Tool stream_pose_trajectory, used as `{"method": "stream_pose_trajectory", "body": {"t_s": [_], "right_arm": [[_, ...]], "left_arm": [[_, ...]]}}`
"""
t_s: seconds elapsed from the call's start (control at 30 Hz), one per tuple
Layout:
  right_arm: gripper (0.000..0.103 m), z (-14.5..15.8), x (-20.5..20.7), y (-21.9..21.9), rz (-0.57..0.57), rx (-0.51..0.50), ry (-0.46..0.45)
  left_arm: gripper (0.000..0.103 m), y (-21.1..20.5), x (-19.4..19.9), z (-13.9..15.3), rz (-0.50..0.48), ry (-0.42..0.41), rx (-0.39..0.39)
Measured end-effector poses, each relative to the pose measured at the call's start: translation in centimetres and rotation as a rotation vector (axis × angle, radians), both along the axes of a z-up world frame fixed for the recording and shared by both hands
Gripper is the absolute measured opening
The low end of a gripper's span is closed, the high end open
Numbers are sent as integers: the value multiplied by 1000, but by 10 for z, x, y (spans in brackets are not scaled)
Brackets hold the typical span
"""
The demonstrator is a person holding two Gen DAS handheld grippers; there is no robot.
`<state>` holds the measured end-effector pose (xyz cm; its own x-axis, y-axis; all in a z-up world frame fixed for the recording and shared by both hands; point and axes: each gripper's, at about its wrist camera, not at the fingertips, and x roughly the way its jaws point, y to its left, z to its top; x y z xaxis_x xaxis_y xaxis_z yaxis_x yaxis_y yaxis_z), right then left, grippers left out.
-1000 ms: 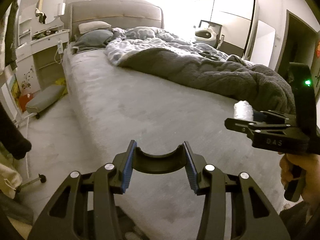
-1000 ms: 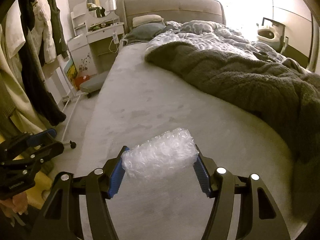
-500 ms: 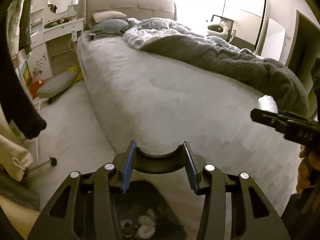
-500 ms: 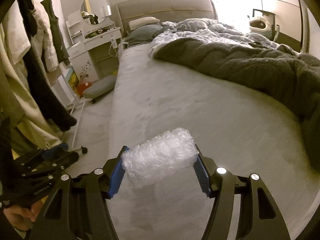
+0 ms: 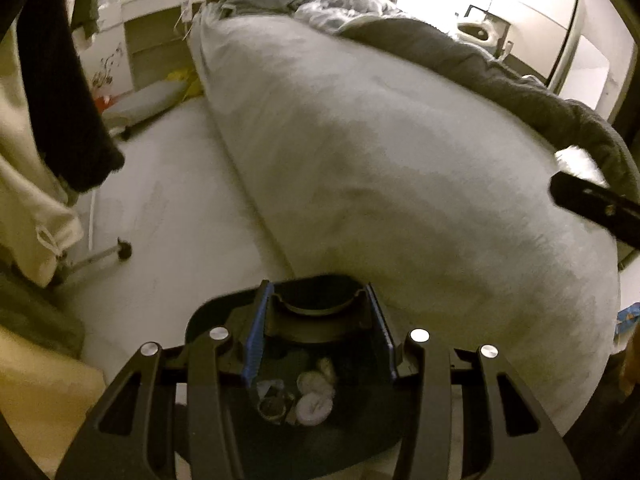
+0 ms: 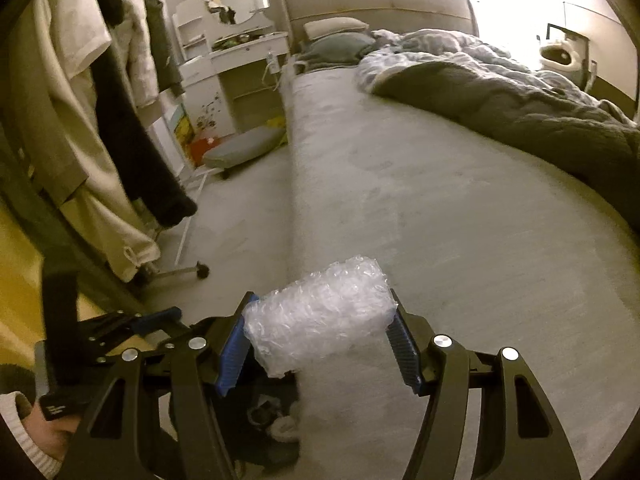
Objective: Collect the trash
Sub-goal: 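Open the left tool to drop the black curved piece into the bin, then lower the right tool into the bin and release the bubble-wrap roll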
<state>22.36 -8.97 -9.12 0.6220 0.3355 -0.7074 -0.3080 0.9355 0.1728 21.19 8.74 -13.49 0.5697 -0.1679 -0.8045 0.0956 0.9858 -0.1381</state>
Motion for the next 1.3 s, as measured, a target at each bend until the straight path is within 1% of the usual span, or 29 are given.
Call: {"method": "stream_pose_trajectory", "body": {"t_s": [0.07, 0.3, 0.43, 0.57, 0.67, 0.7, 0.73, 0.87, 0.97, 1.17, 1.23, 1.3], "right_arm": [[63, -2, -4, 6, 15, 6, 7], [64, -11, -14, 44, 94, -14, 29], [64, -16, -16, 61, 127, -24, 40], [64, -20, -17, 75, 155, -45, 51], [64, -28, -17, 83, 172, -61, 73], [64, -31, -16, 84, 175, -66, 79], [64, -35, -15, 86, 177, -74, 89], [64, -53, -11, 91, 180, -94, 138], [64, -68, -9, 94, 178, -106, 176], [64, -84, -8, 100, 181, -130, 216], [64, -89, -8, 102, 185, -139, 229], [64, -96, -9, 105, 191, -148, 244]], "left_arm": [[49, 6, -3, -8, 11, 24, -1], [49, 33, -12, -49, 59, 162, -13], [49, 46, -16, -65, 85, 208, -33], [50, 52, -17, -77, 69, 252, -66], [51, 52, -20, -86, 50, 283, -69], [52, 51, -20, -88, 46, 293, -72], [56, 52, -21, -91, 41, 303, -75], [68, 56, -27, -89, 33, 294, -84], [72, 60, -31, -84, 36, 272, -99], [75, 77, -43, -71, 62, 235, -99], [75, 85, -48, -64, 79, 210, -87], [75, 90, -53, -53, 92, 169, -68]]}}
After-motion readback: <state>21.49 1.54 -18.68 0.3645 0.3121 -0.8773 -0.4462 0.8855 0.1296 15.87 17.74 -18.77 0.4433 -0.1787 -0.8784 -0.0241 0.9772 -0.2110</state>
